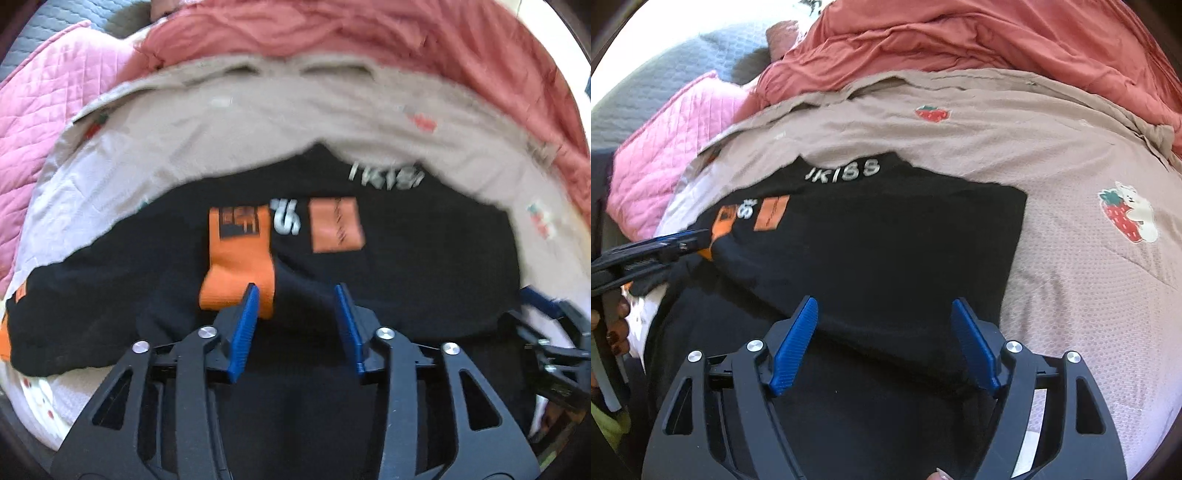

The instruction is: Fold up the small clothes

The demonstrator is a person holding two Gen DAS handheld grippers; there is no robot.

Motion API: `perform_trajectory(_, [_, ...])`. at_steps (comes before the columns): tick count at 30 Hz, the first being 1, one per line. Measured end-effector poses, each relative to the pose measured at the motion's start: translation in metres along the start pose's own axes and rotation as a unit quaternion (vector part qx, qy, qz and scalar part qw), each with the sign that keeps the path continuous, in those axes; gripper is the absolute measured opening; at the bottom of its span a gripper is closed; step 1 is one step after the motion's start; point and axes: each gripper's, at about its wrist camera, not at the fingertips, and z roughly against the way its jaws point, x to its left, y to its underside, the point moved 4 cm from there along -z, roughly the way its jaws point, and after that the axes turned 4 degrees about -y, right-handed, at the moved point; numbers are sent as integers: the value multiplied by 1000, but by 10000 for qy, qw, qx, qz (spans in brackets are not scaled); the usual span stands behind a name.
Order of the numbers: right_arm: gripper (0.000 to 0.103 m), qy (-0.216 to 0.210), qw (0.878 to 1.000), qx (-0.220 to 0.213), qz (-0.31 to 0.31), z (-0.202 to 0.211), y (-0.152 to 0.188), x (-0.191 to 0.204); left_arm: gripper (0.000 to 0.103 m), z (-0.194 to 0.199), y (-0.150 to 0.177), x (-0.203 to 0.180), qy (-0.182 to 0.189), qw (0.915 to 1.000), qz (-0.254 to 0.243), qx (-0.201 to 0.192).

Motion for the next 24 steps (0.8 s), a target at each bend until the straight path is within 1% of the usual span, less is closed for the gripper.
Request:
perform_trajectory(1, [74,70,9999,104,9,-4,2,-1,35,-8,6,3,-63,9999,17,158])
perform_trajectory(2, [74,164,9995,264,3,-10,5,-4,38,-17,11,8,-81,9994,105,320])
perform_trajectory(3, [74,204,9992,347,-8,-13,7,-6,46,-27,16,15,11,9985,332,447])
perform_trajectory(4, [74,195,9990,406,-20,-16,9,-7,49,-30,18,20,102,9977,484,471])
perform_trajectory(6, [74,192,9990,408,-25,-18,9,-7,51,-33,21,30,410,9951,768,464])
perform_trajectory(8, [77,181,9990,412,7,-18,10,-5,51,-29,23,32,451,9951,758,439])
perform_trajectory(12, [78,222,9988,420,64,-16,10,-3,50,-14,27,37,470,9951,793,352])
perform_trajectory(15, [79,80,9995,314,3,-9,7,-1,51,-4,25,40,460,9951,838,245])
perform_trajectory(16, [83,41,9996,271,-24,-7,6,0,52,2,25,41,488,9948,875,199])
perform_trajectory(17, [85,-11,9998,194,-57,-4,4,0,56,9,25,43,510,9945,906,146])
perform_trajectory(18, [85,-79,9999,109,-76,0,2,2,61,13,25,43,519,9944,914,109])
perform_trajectory(20, [85,-159,9998,-29,-74,6,-1,5,64,28,24,43,459,9952,863,-28])
perform_trajectory(22, [86,-196,9995,-267,5,16,-5,11,70,41,23,45,369,9959,807,-156])
perform_trajectory(23, [91,-192,9992,-347,50,19,-6,14,74,47,23,46,347,9961,788,-215])
perform_trajectory(24, [95,-173,9986,-475,131,24,-7,17,74,53,23,48,315,9960,789,-290])
